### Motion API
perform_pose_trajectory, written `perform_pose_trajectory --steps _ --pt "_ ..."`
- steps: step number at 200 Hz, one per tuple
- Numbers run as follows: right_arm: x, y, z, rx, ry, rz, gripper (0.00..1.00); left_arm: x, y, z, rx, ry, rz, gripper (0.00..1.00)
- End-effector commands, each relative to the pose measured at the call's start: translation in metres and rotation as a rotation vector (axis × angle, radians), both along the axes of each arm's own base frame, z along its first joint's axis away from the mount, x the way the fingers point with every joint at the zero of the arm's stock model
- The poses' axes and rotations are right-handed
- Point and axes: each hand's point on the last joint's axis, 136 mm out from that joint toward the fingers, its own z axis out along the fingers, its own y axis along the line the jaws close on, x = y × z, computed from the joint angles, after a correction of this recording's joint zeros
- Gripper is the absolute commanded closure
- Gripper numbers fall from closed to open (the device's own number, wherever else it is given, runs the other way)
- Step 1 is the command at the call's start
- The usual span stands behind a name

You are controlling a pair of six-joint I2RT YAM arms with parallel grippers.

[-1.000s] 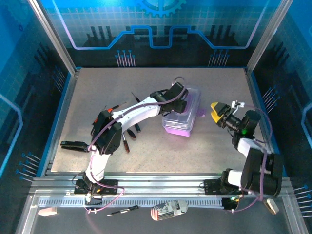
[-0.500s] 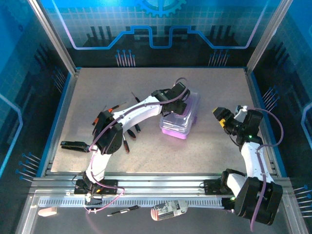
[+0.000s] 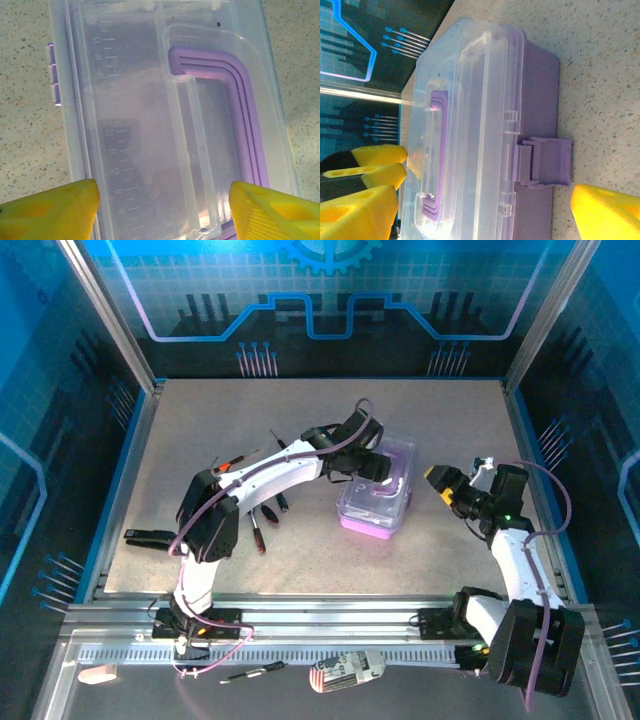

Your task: Pack the tool kit

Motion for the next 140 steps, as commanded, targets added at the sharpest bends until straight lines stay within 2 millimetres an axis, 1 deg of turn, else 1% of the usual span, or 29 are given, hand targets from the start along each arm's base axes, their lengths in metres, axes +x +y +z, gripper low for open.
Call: perform_pose_trajectory --steps 1,28,41,44,64,93,104,118,140 --pt "-0.001 0.007 0.01 -0.015 -0.023 0.049 0.09 -0.016 0.017 -0.019 0.123 0.092 0.002 0.24" --pt "-0.002 0.005 0.01 -0.033 -0.024 0.046 0.09 -0.008 0.027 -0.01 0.221 0.029 0.0 0.14" --pt "-0.002 0.006 0.01 -0.034 -0.025 0.047 0.08 -0.005 0.032 -0.009 0.262 0.011 0.007 0.02" --pt "-0.003 0.006 0.01 -0.032 -0.023 0.051 0.08 -0.004 0.033 -0.009 0.266 0.009 0.007 0.01" --pt "-0.003 0.008 0.009 -0.031 -0.023 0.058 0.08 -0.005 0.028 -0.019 0.268 0.034 -0.007 0.01" --pt "-0.004 0.011 0.008 -0.029 -0.022 0.068 0.08 -0.012 0.005 -0.035 0.175 0.113 -0.055 0.01" --pt "-0.005 0.011 0.008 -0.029 -0.02 0.069 0.08 -0.014 0.0 -0.039 0.155 0.132 -0.059 0.01" --pt "-0.007 0.012 0.008 -0.032 -0.019 0.072 0.08 -0.015 -0.004 -0.041 0.137 0.138 -0.066 0.01" --pt "-0.008 0.013 0.006 -0.036 -0.017 0.071 0.07 -0.011 -0.001 -0.045 0.135 0.158 -0.05 0.01"
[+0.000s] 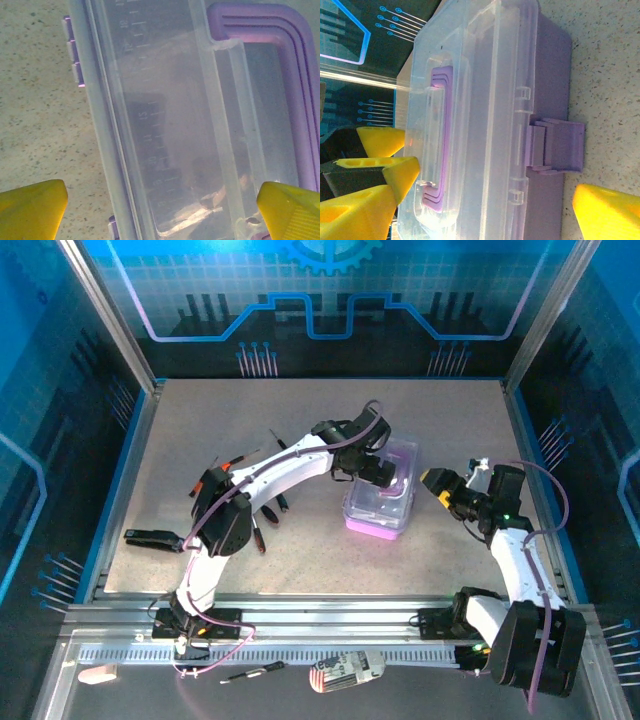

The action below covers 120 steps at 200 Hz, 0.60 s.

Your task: Pack the tool kit

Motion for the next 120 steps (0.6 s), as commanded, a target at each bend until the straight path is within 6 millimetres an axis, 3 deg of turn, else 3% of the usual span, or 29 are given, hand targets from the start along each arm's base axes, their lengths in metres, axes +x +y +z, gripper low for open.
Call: perform_pose_trajectory --steps 1,59,120 --pt "-0.003 0.006 0.008 -0.01 -0.021 0.03 0.07 -0.008 -0.005 -0.027 0.002 0.095 -0.007 0.01" --pt "-0.005 0.007 0.003 -0.012 -0.007 0.032 0.07 -0.004 -0.012 -0.003 -0.062 0.063 -0.013 0.01" --pt "-0.01 0.008 0.003 -0.03 0.005 0.03 0.06 0.0 -0.016 0.007 -0.095 0.049 -0.025 0.0"
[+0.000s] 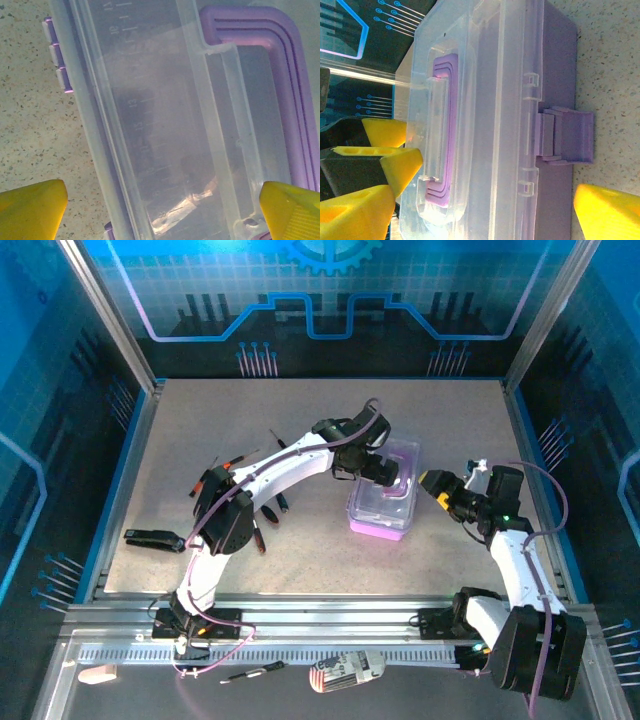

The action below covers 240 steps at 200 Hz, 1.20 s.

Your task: Pack the tool kit

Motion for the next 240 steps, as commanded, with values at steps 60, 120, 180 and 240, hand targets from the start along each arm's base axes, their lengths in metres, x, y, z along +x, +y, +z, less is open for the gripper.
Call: perform_pose_trajectory --steps 60,120,180,240 --pt "-0.006 0.002 -0.004 -0.032 0.016 0.01 0.06 -0.003 -0.014 -0.013 -0.032 0.061 -0.027 0.01" --pt "-0.005 0.003 -0.005 -0.027 0.02 0.011 0.06 -0.003 -0.005 -0.032 0.015 0.075 -0.005 0.07" --pt "-0.002 0.007 0.002 -0.017 0.002 0.026 0.07 -0.013 -0.026 -0.003 -0.243 0.128 -0.003 0.24" --pt "0.007 0.012 0.019 -0.012 -0.029 0.056 0.07 -0.007 -0.046 0.02 -0.544 0.155 0.075 0.27"
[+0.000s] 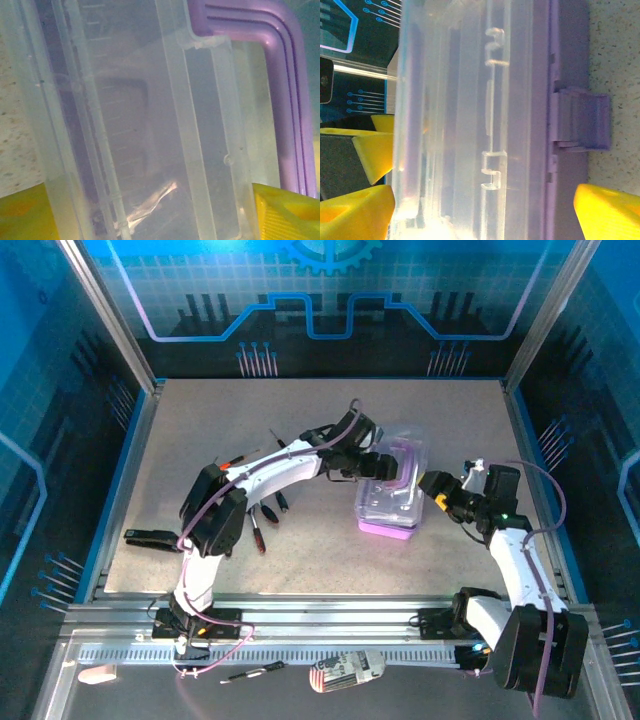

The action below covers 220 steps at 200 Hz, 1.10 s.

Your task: Pack the tool kit

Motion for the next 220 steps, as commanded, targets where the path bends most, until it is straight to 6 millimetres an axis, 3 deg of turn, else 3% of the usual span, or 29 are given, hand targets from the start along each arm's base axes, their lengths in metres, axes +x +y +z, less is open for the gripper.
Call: perform_pose_trajectory --steps 1,69,85,99,105,129,163,220 --pt "0.006 0.009 0.02 0.01 -0.047 0.046 0.07 -0.008 -0.022 0.021 -0.202 0.061 0.01 0.27" --pt "0.013 0.012 0.04 0.013 -0.08 0.053 0.09 -0.003 -0.037 0.033 -0.374 0.078 0.066 0.27" --pt "0.015 0.015 0.048 0.026 -0.1 0.06 0.1 -0.005 -0.04 0.039 -0.386 0.065 0.046 0.2" --pt "0.017 0.017 0.054 0.021 -0.113 0.065 0.11 -0.007 -0.039 0.043 -0.377 0.039 0.03 0.02" --pt "0.018 0.017 0.056 0.018 -0.117 0.064 0.1 -0.008 -0.037 0.045 -0.374 0.026 0.023 0.01" --pt "0.02 0.02 0.062 0.017 -0.128 0.071 0.11 -0.011 -0.024 0.051 -0.33 -0.031 0.011 0.01" --pt "0.023 0.023 0.064 0.016 -0.129 0.083 0.11 -0.019 -0.002 0.036 -0.255 -0.032 0.035 0.01" --pt "0.028 0.03 0.077 -0.024 -0.152 0.111 0.11 -0.029 0.036 0.035 -0.238 -0.058 0.096 0.01"
